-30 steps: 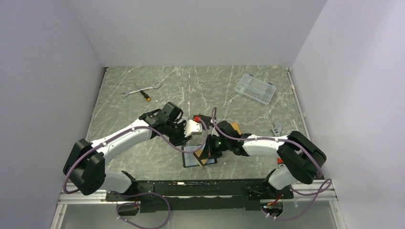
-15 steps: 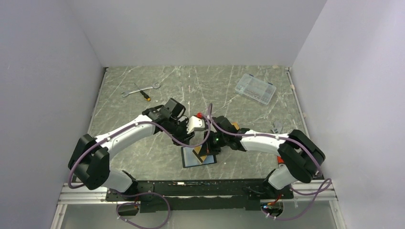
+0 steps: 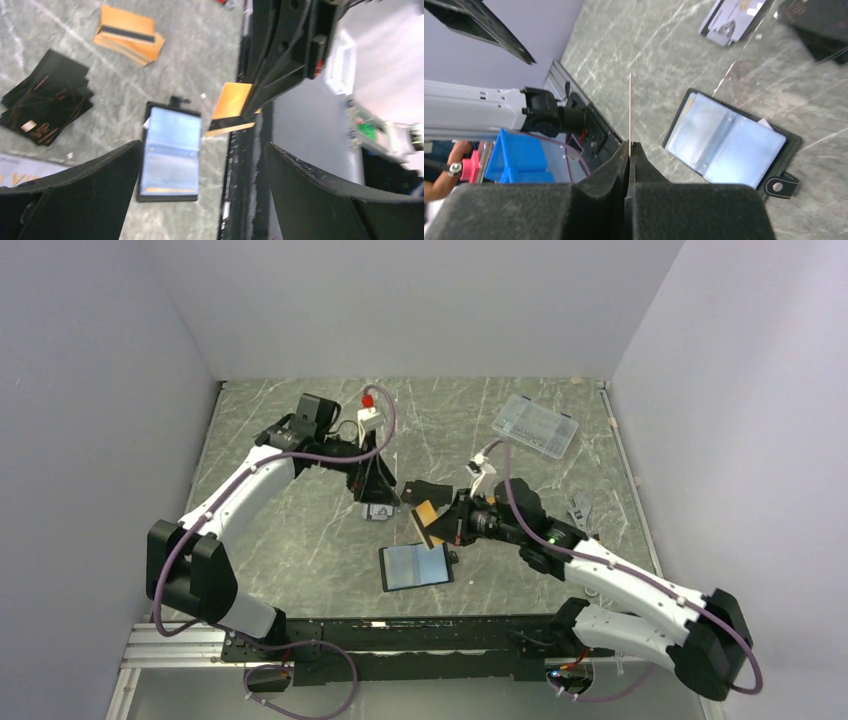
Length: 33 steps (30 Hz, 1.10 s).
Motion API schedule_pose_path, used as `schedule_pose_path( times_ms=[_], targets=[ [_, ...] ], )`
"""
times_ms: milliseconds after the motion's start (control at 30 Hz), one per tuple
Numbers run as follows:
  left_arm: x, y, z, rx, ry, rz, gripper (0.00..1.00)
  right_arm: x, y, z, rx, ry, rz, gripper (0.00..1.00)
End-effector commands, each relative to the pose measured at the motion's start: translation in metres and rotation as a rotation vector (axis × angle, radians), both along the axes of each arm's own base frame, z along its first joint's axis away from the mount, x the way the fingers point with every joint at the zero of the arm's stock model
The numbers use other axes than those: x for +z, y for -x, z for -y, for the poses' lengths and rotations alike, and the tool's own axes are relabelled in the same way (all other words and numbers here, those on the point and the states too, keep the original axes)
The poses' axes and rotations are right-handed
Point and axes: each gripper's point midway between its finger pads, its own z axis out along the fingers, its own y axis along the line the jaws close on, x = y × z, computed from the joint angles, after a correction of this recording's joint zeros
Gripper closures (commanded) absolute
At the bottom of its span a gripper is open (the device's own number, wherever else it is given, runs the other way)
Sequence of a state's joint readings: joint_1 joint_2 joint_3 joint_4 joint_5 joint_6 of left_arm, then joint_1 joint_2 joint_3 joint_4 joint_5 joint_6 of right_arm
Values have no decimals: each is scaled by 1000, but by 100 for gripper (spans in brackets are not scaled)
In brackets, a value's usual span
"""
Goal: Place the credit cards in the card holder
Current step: Insert the credit card into the card holder.
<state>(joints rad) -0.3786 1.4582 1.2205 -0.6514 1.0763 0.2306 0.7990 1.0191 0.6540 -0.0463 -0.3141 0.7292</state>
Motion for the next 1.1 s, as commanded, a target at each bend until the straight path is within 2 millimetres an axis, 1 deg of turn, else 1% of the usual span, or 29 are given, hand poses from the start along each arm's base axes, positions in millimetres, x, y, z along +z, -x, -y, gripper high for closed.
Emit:
schedule_pose_path(
  times_ms=[0,67,133,200,233,267,300,333,367,400,433,467,500,533,567,633,700,733,767,800,833,867,900,1000,1067],
  targets=[
    [65,22,3,-123,219,-132,1,36,-20,14,-147,-126,176,100],
    [79,29,1,-141,266,-125,1,51,-22,21,-177,-152,225,100],
    [93,44,-3,-201,318,-139,0,63,-21,25,-175,-151,260,100],
    [105,60,-7,-289,376,-113,1,70,-21,25,-164,-131,279,100],
    [108,67,-7,-333,414,-91,1,71,-22,25,-156,-116,286,100],
    [103,71,-3,-322,386,-106,1,73,-22,25,-147,-108,290,100],
    [101,74,2,-321,326,-65,1,77,-21,23,-135,-101,294,100],
    [84,77,3,-337,204,2,1,77,-21,23,-131,-87,291,100],
    [81,81,3,-351,173,17,1,80,-22,24,-132,-78,293,100],
    [82,75,-1,-278,152,-25,0,82,-23,24,-133,-72,297,100],
    [92,60,-4,-189,152,122,1,86,-25,25,-137,-69,305,100],
    [92,47,-9,-89,114,227,1,88,-26,26,-137,-66,308,100],
    [94,42,-12,-61,78,287,1,90,-27,28,-141,-63,309,100],
    [97,41,-12,-61,79,273,1,92,-28,28,-138,-61,307,100],
    [93,35,-8,-51,88,241,1,93,-29,29,-133,-61,307,100],
    [60,25,-3,32,59,5,1,96,-32,28,-127,-61,301,100],
    [43,35,2,-100,141,-188,1,98,-36,30,-117,-47,293,100],
    [36,36,6,-121,152,-269,1,102,-39,31,-118,-48,295,100],
    [29,33,9,-105,135,-271,1,106,-41,32,-112,-58,299,100],
    [22,28,9,-39,103,-257,1,113,-43,33,-116,-73,310,100],
    [30,22,9,24,117,-165,1,117,-44,32,-115,-81,318,100],
    [27,15,7,109,100,-130,1,120,-46,31,-116,-88,324,100],
    [30,15,8,133,125,-111,1,120,-47,30,-113,-94,323,100],
    [34,21,6,134,177,-164,1,120,-48,20,-87,-143,307,100],
    [40,21,5,112,264,-245,1,121,-48,10,-60,-196,297,100]
  ],
)
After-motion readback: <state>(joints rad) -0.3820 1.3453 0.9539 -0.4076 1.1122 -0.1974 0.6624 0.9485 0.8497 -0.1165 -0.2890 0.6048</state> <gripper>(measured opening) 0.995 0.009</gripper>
